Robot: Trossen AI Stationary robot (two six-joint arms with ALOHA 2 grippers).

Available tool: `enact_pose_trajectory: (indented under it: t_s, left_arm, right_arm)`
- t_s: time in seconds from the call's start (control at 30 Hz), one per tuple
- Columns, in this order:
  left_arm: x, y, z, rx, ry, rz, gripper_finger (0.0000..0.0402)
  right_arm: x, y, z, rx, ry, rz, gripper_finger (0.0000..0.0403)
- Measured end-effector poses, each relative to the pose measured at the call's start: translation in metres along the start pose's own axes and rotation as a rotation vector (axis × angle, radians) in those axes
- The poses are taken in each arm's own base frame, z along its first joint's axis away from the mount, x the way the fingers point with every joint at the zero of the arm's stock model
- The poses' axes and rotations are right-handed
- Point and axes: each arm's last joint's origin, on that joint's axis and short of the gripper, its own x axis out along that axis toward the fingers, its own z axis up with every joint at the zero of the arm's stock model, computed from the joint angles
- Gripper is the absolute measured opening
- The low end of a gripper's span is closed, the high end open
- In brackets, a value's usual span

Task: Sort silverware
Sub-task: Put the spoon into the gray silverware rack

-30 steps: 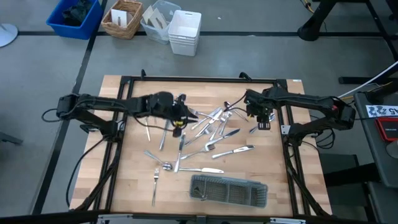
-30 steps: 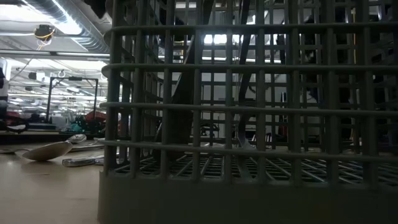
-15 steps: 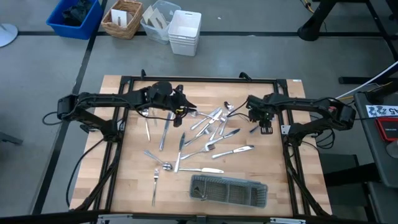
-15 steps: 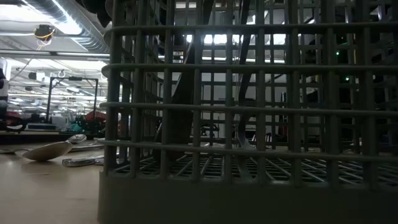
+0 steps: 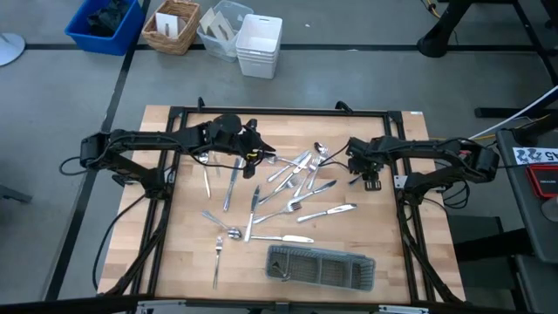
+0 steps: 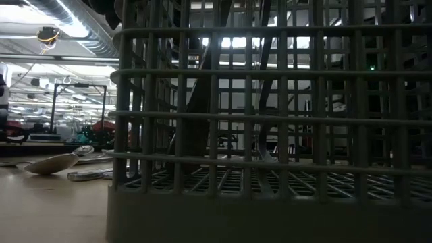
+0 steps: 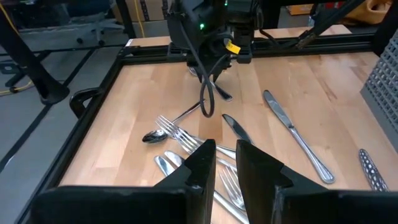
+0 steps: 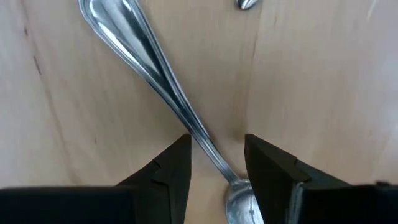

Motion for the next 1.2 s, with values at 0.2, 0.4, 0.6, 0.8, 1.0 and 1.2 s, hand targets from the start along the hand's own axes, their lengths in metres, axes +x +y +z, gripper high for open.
enact_pose_trajectory:
  t_s: [0.2,0.4,0.6,0.8,1.0,1.2]
  left_arm:
    - [0.0,0.0,0.0,0.0,-0.001,0.0,0.0056]
    - [0.0,0.001,0.001,-0.031,-0.011,0.005,0.0056]
    - [-0.003,0.015,-0.002,-0.11,-0.01,0.05,0.0056]
    - [-0.007,0.033,-0.006,-0.175,-0.007,0.107,0.0056]
    - [-0.012,0.052,-0.011,-0.261,-0.008,0.173,0.0056]
    - [-0.021,0.075,-0.017,-0.354,-0.013,0.252,0.0056]
  right_arm:
    - [0.002,0.001,-0.002,0.0,0.005,0.006,0.0107]
    - [0.002,0.002,-0.002,0.0,0.001,0.027,0.0022]
    - [-0.006,-0.004,0.005,0.011,-0.015,-0.005,0.0029]
    - [-0.017,-0.01,0.011,0.011,-0.008,-0.066,0.0013]
    - [-0.035,-0.018,0.018,0.013,-0.008,-0.114,0.0018]
    - [-0.063,-0.028,0.027,-0.001,-0.006,-0.18,0.0013]
